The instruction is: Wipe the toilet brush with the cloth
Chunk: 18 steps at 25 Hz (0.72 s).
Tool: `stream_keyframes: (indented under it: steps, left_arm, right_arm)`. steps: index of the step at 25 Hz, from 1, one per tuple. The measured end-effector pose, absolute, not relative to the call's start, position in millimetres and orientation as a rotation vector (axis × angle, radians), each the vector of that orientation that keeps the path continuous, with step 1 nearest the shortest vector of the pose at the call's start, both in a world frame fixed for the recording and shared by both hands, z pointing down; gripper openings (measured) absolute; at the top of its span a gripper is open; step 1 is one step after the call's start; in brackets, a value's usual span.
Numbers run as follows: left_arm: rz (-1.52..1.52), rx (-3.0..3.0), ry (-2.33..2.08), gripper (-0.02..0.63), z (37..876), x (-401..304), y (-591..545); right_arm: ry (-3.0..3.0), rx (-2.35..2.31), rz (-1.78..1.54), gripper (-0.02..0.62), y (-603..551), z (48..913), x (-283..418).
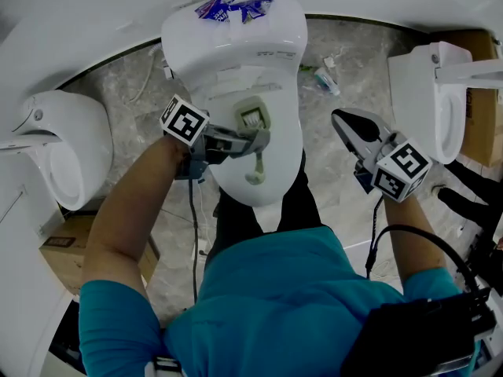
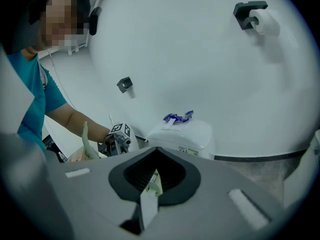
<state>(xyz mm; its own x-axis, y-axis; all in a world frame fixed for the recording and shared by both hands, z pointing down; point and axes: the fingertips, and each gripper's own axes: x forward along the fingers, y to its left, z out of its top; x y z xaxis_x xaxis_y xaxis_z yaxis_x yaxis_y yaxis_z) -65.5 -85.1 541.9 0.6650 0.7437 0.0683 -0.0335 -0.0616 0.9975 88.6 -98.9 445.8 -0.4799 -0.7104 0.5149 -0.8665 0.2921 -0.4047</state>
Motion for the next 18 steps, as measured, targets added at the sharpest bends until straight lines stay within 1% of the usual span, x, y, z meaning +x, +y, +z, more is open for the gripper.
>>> stream_keyframes:
  steps: [18]
  left_arm:
    - [0.839,1.583,0.522,0.038,588.2,-70.6,-90.5]
  right_arm:
    - [-2.312,1.451,0.962,-0.003,-94.0,450.1,97.1]
